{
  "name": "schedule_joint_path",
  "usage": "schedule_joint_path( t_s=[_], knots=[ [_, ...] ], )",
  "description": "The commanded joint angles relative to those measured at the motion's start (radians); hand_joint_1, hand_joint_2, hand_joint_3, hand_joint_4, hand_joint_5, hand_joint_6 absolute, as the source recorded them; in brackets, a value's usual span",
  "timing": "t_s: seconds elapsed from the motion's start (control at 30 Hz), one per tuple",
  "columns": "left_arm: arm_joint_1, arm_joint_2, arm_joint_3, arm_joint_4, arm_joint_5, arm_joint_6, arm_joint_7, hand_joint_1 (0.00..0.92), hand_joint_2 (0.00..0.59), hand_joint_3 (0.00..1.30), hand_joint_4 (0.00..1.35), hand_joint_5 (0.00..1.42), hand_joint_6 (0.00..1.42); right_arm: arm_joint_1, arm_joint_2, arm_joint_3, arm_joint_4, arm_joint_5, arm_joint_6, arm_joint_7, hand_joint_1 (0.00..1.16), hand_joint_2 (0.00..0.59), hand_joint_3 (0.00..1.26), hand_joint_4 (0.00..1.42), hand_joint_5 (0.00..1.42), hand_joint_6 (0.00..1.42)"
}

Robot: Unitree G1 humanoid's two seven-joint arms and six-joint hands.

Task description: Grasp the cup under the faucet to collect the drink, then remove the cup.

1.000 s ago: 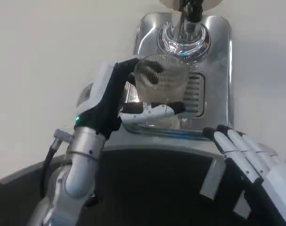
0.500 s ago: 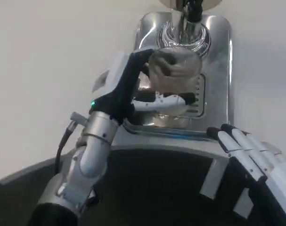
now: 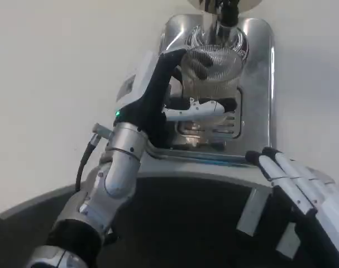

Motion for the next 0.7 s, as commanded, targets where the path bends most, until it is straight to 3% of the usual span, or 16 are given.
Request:
schedule_joint_path(
  t_s=[0.03,0.1,0.17,0.4,0.53,0.7],
  knots=[
    [-0.012,0.02,-0.03,0.012,0.025,-0.009,0.02,0.681,0.101,0.5,0.51,0.86,1.06,0.006,0.011,0.007,-0.004,-0.004,0.008,-0.006,0.65,0.308,0.07,0.02,0.07,0.11],
    [-0.009,0.026,-0.039,0.007,0.025,-0.011,0.011,0.63,0.097,0.29,0.26,0.66,0.9,0.01,0.008,0.004,0.006,-0.006,0.006,-0.009,0.65,0.308,0.07,0.02,0.07,0.11],
    [-0.009,0.029,-0.045,0.006,0.019,-0.015,0.004,0.617,0.096,0.24,0.16,0.56,0.76,0.011,0.005,0.001,0.009,-0.005,0.005,-0.008,0.65,0.309,0.07,0.02,0.07,0.11],
    [-0.001,0.032,-0.047,0.001,-0.001,-0.024,-0.015,0.601,0.085,0.17,0.04,0.44,0.61,-0.011,0.003,0.009,0.015,-0.009,0.014,0.0,0.64,0.315,0.07,0.02,0.07,0.11],
    [0.01,0.04,-0.041,-0.015,-0.012,-0.027,-0.025,0.579,0.075,0.06,0.0,0.27,0.32,-0.017,-0.001,0.012,0.018,-0.009,0.017,0.003,0.64,0.314,0.07,0.02,0.07,0.11],
    [0.045,0.074,-0.024,-0.09,-0.047,-0.028,-0.084,0.477,0.059,0.0,0.0,0.13,0.12,-0.022,-0.01,0.001,0.022,0.0,0.026,-0.001,0.64,0.312,0.07,0.02,0.07,0.11]
  ],
)
